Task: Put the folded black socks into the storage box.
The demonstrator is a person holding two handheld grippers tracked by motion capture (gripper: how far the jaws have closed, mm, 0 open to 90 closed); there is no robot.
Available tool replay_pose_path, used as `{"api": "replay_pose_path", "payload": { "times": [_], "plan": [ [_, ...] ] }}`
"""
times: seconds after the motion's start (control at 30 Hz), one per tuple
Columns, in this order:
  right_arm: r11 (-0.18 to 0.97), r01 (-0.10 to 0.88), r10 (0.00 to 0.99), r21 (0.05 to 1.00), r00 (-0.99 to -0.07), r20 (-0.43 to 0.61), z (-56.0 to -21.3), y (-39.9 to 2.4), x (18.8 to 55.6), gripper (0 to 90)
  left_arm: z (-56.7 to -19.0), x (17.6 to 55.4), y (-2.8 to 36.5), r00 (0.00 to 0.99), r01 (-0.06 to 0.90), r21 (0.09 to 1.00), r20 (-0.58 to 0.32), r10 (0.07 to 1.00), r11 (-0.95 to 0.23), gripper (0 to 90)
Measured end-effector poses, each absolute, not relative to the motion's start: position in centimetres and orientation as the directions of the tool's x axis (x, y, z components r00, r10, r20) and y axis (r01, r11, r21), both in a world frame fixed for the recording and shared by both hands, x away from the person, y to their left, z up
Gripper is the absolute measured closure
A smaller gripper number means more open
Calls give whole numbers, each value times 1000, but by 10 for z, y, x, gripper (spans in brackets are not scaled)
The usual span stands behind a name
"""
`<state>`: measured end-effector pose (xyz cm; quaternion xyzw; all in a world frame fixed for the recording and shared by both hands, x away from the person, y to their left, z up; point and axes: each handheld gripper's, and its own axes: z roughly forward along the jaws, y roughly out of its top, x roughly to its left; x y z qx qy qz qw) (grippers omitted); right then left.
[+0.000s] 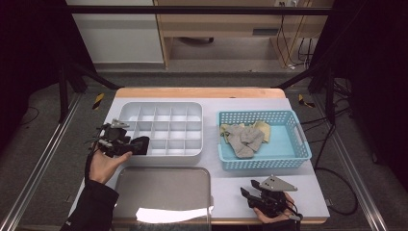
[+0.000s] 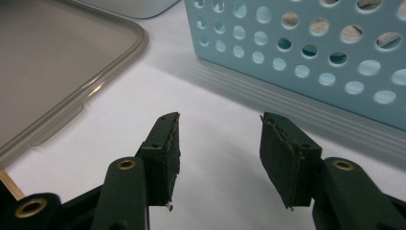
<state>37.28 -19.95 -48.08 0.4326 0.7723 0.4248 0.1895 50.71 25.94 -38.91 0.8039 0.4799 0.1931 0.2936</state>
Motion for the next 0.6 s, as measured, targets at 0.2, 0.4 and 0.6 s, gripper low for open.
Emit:
{"api": "replay_pose_path", "payload": {
  "times": [0.2,0.4,0.6],
  "plan": [
    [257,513,831,819,-550,84,-480,-200,372,489,-406,520,251,469,667,643,31,883,-377,575],
    [266,511,827,817,-557,79,-481,-199,373,490,-405,522,250,491,709,589,-16,871,-388,706],
    [255,518,830,817,-551,90,-480,-200,372,489,-408,531,243,481,769,494,-31,876,-405,722]
  ]
}}
